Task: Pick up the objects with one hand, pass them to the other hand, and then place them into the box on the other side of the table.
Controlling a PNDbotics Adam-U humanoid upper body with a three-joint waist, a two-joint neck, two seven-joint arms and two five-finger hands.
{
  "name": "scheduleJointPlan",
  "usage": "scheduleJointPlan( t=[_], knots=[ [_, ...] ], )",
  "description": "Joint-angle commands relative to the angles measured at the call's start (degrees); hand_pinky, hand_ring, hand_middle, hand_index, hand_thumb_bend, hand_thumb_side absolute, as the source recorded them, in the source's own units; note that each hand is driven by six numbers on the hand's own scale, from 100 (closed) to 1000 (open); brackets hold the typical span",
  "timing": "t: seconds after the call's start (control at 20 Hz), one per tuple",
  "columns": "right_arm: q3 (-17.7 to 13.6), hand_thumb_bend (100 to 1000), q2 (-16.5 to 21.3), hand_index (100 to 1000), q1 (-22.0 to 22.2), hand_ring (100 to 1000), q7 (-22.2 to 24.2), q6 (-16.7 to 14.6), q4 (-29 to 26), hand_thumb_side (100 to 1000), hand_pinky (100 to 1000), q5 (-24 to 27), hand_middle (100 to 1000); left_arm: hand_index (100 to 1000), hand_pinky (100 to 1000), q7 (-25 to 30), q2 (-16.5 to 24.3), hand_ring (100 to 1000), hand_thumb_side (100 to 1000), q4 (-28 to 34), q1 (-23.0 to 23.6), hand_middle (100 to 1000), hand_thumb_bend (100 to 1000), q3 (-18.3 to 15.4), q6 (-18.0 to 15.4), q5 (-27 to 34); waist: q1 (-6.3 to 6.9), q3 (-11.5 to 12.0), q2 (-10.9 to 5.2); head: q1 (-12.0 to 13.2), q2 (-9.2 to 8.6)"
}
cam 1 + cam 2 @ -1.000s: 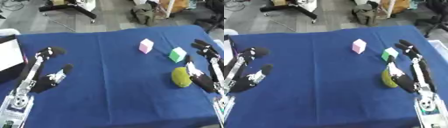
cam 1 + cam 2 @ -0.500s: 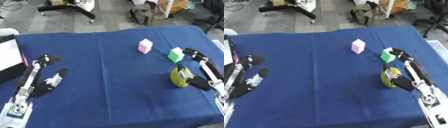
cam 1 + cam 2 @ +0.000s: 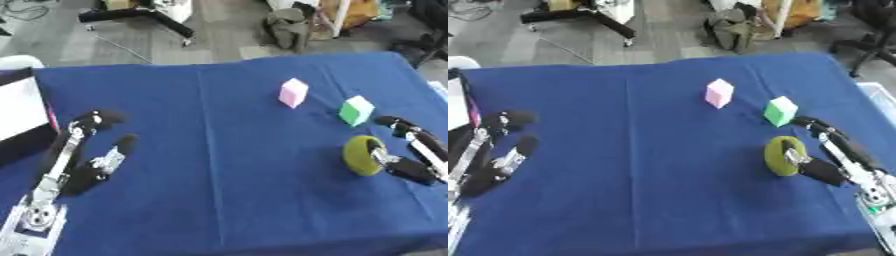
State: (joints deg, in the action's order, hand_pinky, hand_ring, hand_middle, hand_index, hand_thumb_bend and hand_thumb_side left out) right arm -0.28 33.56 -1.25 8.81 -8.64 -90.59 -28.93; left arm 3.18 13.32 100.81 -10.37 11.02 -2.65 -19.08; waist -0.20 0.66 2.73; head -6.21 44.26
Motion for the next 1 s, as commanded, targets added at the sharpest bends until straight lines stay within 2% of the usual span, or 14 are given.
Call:
scheduleJointPlan(
  t=[0.05, 0.45, 0.6, 0.7, 0.75, 0.8, 0.85, 0.9, 1.0],
  knots=[
    [0.3, 139, 2.9, 939, -1.0, 953, 1.6, -0.2, 1.5, 811, 880, 0.0, 915, 736, 850, 0.5, 0.1, 876, 768, 0.6, -0.3, 708, 500, 0.1, -0.1, 0.6, -0.18, 0.1, -0.60, -0.3, -0.14],
    [2.2, 123, 4.1, 940, -2.4, 938, 5.0, -0.9, 4.9, 803, 874, -1.2, 893, 737, 851, 0.9, 0.1, 874, 774, 0.7, -0.2, 707, 499, 0.2, -0.2, 1.2, -0.22, 0.2, -0.54, -0.6, -0.14],
    [2.8, 100, 4.1, 915, -2.9, 918, 6.1, -1.1, 6.1, 732, 867, -1.8, 852, 737, 851, 1.1, 0.1, 874, 779, 0.8, -0.3, 707, 495, 0.2, -0.2, 1.3, -0.23, 0.2, -0.50, -0.7, -0.14],
    [2.9, 100, 4.1, 862, -3.0, 891, 6.2, -1.3, 6.5, 549, 853, -2.3, 793, 737, 851, 1.1, 0.1, 874, 782, 0.8, -0.3, 707, 493, 0.2, -0.2, 1.3, -0.24, 0.3, -0.47, -0.7, -0.14],
    [2.9, 100, 4.1, 841, -3.1, 881, 5.8, -1.4, 6.5, 497, 849, -2.6, 773, 737, 851, 1.1, 0.1, 874, 783, 0.8, -0.2, 707, 492, 0.2, -0.2, 1.4, -0.25, 0.3, -0.46, -0.7, -0.14],
    [2.8, 100, 4.0, 767, -3.1, 852, 5.0, -1.6, 6.4, 345, 832, -3.0, 704, 737, 851, 1.1, 0.1, 874, 787, 0.8, -0.2, 707, 488, 0.2, -0.2, 1.4, -0.26, 0.3, -0.45, -0.7, -0.14],
    [2.7, 100, 4.0, 707, -3.1, 831, 3.9, -1.6, 6.2, 270, 822, -3.3, 650, 737, 851, 1.1, 0.1, 874, 792, 0.8, -0.2, 707, 483, 0.2, -0.1, 1.4, -0.26, 0.3, -0.45, -0.7, -0.14],
    [2.5, 100, 3.9, 550, -3.1, 795, 2.4, -1.6, 5.9, 169, 798, -3.7, 561, 738, 851, 1.1, 0.1, 872, 811, 0.8, -0.2, 705, 464, 0.3, -0.1, 1.5, -0.27, 0.3, -0.46, -0.6, -0.14],
    [2.1, 100, 3.9, 390, -3.2, 744, -1.4, -1.4, 5.4, 100, 762, -4.8, 457, 738, 851, 1.1, 0.1, 872, 827, 0.7, -0.2, 705, 450, 0.3, 0.1, 1.5, -0.27, 0.3, -0.47, -0.6, -0.14]
  ],
)
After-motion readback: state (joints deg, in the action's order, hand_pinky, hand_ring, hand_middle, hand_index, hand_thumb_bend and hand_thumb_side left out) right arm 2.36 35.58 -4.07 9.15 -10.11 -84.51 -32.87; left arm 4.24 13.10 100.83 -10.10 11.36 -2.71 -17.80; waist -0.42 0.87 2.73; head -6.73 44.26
